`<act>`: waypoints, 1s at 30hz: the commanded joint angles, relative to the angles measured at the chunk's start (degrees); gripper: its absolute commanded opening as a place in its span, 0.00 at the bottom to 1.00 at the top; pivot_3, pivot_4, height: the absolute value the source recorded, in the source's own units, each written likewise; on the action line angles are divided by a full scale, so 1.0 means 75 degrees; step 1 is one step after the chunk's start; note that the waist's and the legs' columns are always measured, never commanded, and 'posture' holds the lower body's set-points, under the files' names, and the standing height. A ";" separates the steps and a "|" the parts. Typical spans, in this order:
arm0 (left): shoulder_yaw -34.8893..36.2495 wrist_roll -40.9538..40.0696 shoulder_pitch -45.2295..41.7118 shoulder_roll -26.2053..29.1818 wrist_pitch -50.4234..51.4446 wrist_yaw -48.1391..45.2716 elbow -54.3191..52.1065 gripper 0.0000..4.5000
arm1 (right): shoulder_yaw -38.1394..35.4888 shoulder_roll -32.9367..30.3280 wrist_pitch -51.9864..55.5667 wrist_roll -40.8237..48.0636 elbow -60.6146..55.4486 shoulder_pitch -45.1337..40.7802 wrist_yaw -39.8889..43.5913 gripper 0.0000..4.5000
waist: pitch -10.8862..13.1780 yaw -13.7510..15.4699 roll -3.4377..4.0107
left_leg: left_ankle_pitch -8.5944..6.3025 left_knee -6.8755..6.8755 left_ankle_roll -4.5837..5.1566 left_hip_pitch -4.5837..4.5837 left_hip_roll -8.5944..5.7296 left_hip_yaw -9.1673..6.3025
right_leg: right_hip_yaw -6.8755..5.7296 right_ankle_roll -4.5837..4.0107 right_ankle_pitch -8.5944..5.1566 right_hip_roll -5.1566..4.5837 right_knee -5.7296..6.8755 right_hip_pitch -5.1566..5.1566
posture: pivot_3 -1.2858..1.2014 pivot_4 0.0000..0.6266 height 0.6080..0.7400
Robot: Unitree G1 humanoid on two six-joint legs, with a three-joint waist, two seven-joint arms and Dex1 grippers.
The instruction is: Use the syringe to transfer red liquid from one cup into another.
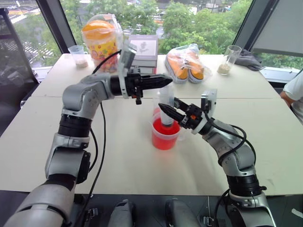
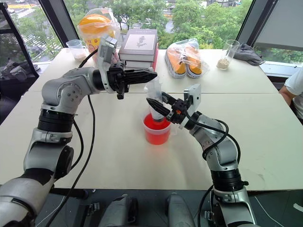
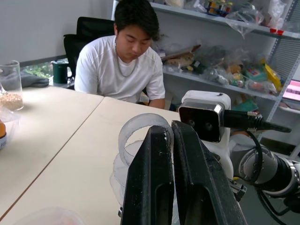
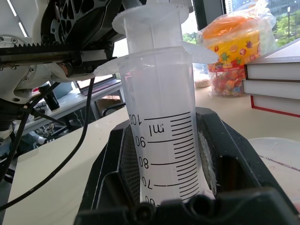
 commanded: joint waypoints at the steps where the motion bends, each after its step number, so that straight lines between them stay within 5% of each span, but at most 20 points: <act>1: 0.0624 0.0023 -0.0645 0.0185 -0.0624 0.0142 -0.0003 0.01 | 0.0253 -0.0125 0.0196 -0.0039 -0.0052 0.0250 0.0154 0.30 | 0.0000 0.0001 0.0000 | 0.0000 0.0000 0.0000 0.0000 0.0000 0.0000 | 0.0000 0.0000 0.0000 0.0000 0.0000 0.0000 | 0.52 0.24 1.00; 11: 0.0391 0.0051 -0.0394 0.0202 -0.0548 -0.0061 -0.0121 0.01 | 0.0207 -0.0134 0.0274 0.0013 -0.0180 0.0051 0.0086 0.30 | 0.0000 -0.0004 0.0000 | 0.0000 0.0000 0.0000 0.0000 0.0000 0.0000 | 0.0000 0.0000 0.0000 0.0000 0.0000 0.0000 | 0.52 0.24 1.00; 14: 0.0226 0.0047 -0.0119 0.0254 -0.0342 -0.0149 -0.0281 0.23 | 0.0038 -0.0184 0.0434 0.0157 -0.0367 -0.0202 -0.0010 0.30 | 0.0000 -0.0013 0.0000 | 0.0000 0.0000 0.0000 0.0000 0.0000 -0.0001 | 0.0000 0.0000 0.0000 0.0000 0.0001 0.0000 | 0.52 0.24 1.00; 21: 0.0152 0.0112 0.0330 0.0536 -0.0183 -0.0188 -0.0668 0.98 | -0.0295 -0.0379 0.0737 0.0438 -0.0683 -0.0564 -0.0182 0.30 | 0.0000 0.0003 0.0000 | 0.0000 0.0000 0.0000 -0.0001 0.0001 0.0000 | 0.0000 0.0000 0.0000 -0.0001 -0.0001 0.0000 | 0.52 0.24 1.00; 30: 0.0505 -0.0216 0.1022 0.1543 0.0337 -0.0259 -0.1465 0.98 | -0.0720 -0.0461 0.1157 0.0934 -0.0937 -0.1022 -0.0533 0.30 | 0.0000 -0.0015 0.0000 | 0.0000 -0.0002 0.0000 0.0000 0.0005 0.0000 | 0.0001 0.0000 0.0000 0.0000 0.0002 -0.0003 | 0.52 0.24 1.00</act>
